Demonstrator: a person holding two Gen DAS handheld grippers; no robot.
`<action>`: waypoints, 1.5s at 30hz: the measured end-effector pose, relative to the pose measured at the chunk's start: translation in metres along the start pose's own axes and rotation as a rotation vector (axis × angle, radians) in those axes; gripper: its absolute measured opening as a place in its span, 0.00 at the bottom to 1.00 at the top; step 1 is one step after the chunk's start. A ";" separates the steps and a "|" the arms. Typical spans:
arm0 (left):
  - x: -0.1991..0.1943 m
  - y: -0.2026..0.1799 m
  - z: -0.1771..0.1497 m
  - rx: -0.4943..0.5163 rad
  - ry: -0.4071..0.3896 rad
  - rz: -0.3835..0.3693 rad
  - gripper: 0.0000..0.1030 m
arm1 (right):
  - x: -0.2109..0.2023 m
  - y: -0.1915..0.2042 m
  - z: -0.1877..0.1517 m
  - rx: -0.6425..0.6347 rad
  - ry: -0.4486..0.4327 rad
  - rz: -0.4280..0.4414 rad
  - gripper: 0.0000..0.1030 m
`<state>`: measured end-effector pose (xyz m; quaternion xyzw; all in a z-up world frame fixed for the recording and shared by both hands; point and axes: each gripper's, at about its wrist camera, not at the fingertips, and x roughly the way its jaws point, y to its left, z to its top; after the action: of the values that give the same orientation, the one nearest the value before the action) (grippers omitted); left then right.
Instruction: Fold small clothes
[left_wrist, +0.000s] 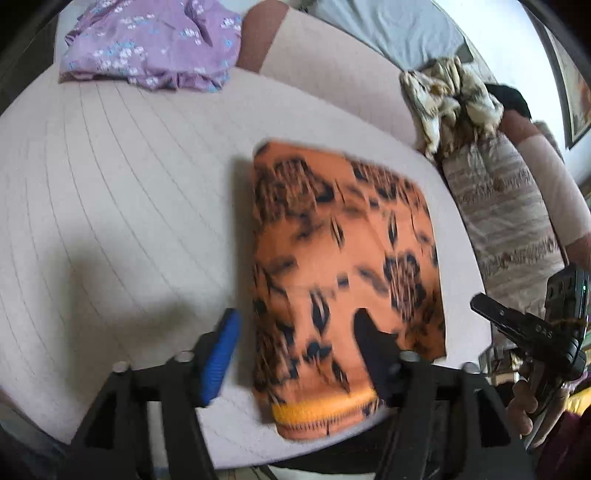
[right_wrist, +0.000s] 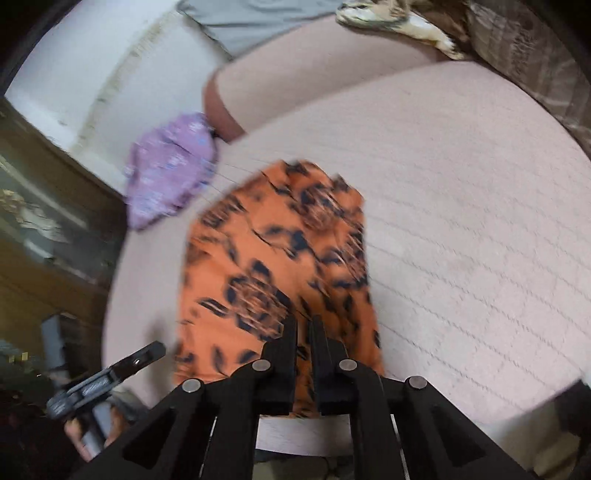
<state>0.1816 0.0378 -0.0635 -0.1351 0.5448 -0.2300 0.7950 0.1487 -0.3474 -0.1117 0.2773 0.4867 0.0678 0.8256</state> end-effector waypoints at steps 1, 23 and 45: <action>0.006 0.000 0.015 -0.012 0.000 0.003 0.67 | 0.001 0.002 0.010 -0.006 0.009 0.048 0.09; 0.113 0.060 0.131 -0.256 0.124 -0.143 0.33 | 0.142 -0.007 0.142 0.170 0.092 0.164 0.17; 0.095 0.053 0.119 -0.184 0.050 -0.057 0.00 | 0.146 -0.005 0.137 0.075 0.033 -0.122 0.08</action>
<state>0.3324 0.0305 -0.1212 -0.2172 0.5795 -0.2048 0.7584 0.3389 -0.3494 -0.1754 0.2765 0.5187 0.0036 0.8090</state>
